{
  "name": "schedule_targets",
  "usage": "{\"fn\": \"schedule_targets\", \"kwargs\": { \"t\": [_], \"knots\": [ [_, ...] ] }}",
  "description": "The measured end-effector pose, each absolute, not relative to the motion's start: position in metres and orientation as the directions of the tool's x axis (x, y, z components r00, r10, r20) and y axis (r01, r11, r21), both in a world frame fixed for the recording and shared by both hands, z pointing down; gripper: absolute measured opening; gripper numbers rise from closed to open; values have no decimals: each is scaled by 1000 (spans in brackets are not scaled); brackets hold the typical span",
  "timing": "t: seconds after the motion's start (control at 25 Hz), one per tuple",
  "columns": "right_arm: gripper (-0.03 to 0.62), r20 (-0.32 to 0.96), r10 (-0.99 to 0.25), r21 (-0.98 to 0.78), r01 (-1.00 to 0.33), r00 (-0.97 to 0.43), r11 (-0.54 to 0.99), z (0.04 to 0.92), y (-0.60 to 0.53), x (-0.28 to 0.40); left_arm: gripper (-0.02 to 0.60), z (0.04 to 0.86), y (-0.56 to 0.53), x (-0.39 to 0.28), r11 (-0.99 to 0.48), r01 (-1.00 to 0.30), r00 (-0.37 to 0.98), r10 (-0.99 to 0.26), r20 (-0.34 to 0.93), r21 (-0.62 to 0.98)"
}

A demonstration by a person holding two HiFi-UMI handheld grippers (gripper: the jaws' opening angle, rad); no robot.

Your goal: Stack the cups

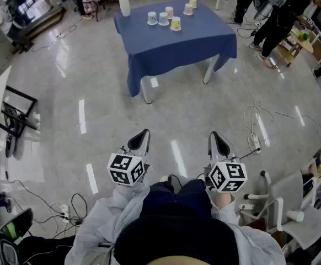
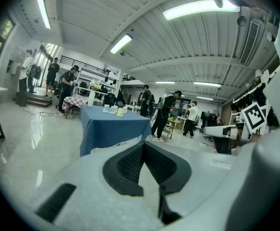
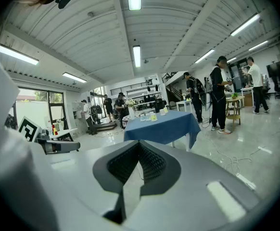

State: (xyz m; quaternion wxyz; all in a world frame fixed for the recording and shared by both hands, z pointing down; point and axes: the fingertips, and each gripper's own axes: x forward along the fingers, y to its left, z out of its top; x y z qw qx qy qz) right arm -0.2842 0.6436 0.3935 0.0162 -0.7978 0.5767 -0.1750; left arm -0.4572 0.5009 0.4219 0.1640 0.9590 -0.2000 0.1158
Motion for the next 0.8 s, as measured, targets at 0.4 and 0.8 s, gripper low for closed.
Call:
{"fn": "schedule_targets", "kwargs": {
  "t": [0.4,0.8],
  "knots": [
    [12,239,-930,-229,-914,281,-335,392,643,-301,-2,419,503,-460,-881,-385,910,-313,272,273],
    [14,277,-923,-228,-915,268,-334,403,646,-311,-2,425,508,-468,-890,-373,909,-293,297,263]
  ]
}}
